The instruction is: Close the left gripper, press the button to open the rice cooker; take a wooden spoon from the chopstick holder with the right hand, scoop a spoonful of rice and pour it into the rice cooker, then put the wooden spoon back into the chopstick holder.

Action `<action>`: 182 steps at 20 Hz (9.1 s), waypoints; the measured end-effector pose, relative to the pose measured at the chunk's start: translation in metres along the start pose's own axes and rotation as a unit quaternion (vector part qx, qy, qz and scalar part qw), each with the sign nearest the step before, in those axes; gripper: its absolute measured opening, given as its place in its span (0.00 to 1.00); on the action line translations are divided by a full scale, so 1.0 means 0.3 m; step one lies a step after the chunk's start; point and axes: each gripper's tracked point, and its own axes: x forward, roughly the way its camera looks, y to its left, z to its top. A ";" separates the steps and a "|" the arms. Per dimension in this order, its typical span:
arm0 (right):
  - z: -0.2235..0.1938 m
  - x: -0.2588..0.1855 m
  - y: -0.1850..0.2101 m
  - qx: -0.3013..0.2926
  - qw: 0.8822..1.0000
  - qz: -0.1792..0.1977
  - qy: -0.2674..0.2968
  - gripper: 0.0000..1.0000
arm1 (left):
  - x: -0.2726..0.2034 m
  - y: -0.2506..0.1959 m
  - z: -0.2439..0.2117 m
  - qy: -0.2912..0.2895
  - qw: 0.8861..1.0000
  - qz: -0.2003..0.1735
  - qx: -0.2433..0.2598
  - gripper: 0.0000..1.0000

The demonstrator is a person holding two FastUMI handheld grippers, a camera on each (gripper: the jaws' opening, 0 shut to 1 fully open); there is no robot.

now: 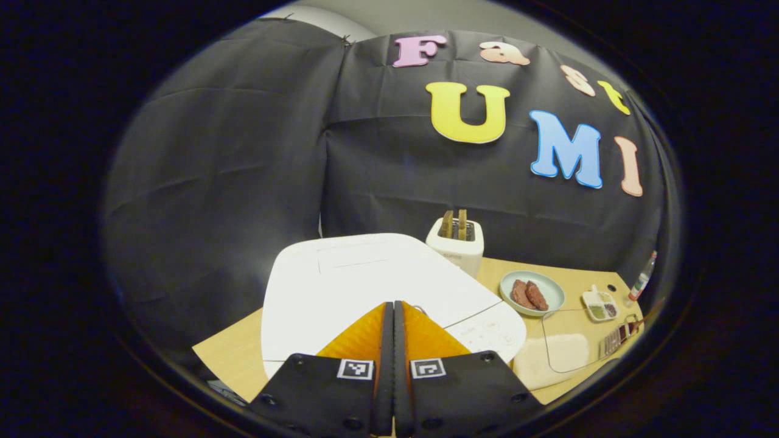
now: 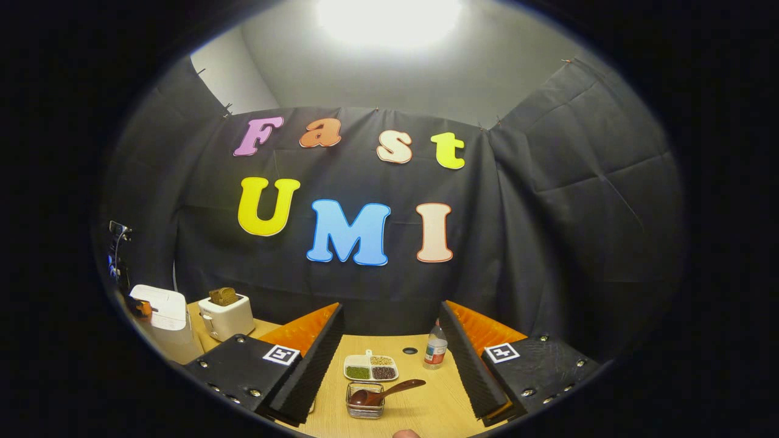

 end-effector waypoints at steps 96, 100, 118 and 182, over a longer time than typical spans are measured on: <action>-0.467 0.288 0.549 0.164 0.952 0.148 0.210 0.13 | -0.717 0.235 0.479 -0.230 0.972 0.022 0.045 1.00; -0.555 0.288 0.633 0.140 0.950 0.154 0.232 0.13 | -0.719 0.268 0.469 -0.224 0.973 0.024 0.049 1.00; -0.805 0.211 0.901 0.098 0.934 0.163 0.303 0.13 | -0.684 0.417 0.420 -0.200 0.978 0.028 0.048 1.00; -0.263 0.268 1.832 0.385 0.798 0.348 0.307 0.13 | -0.754 0.823 0.313 -0.176 0.979 0.105 0.005 1.00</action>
